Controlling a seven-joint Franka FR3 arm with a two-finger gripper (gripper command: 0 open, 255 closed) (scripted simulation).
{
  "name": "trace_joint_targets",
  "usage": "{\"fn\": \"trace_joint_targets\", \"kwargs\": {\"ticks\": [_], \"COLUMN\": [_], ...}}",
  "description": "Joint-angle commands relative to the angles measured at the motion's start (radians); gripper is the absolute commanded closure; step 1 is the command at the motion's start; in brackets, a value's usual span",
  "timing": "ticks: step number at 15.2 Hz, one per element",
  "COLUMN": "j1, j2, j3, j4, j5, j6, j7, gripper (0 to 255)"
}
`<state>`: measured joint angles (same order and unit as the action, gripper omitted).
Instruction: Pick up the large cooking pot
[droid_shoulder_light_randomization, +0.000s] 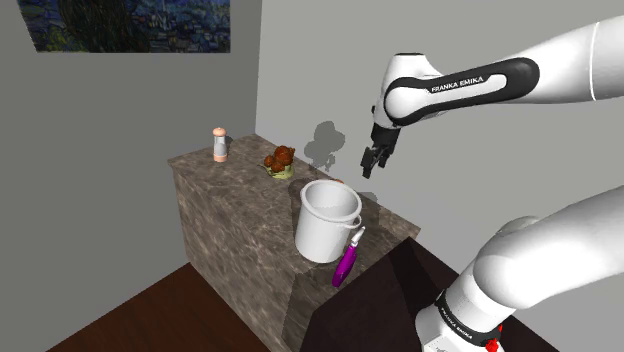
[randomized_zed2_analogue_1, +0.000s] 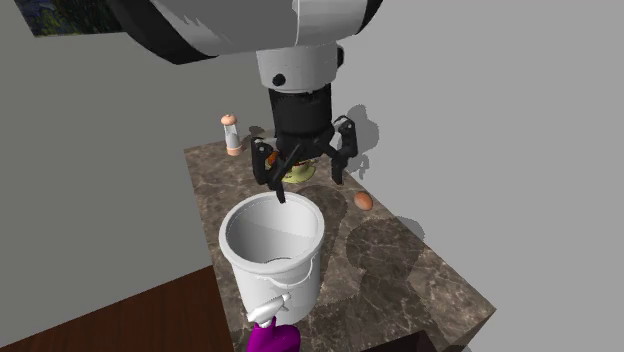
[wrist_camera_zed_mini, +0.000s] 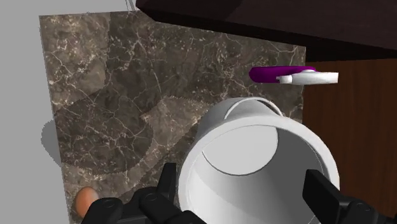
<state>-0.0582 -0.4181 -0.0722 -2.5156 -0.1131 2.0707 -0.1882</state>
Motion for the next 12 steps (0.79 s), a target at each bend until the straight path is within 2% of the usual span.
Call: {"fn": "trace_joint_targets", "kwargs": {"ticks": [1,7,12], "j1": [-0.005,-0.016,-0.027], "j2": [0.071,0.301,0.489], "j3": [-0.013,-0.048,-0.064], "j4": [0.002,0.047,0.116], "j5": [0.001,0.024,0.066], "j6": [0.072,0.258,0.376], "j7": [-0.006,-0.036,-0.074], "gripper": [0,0,0]}}
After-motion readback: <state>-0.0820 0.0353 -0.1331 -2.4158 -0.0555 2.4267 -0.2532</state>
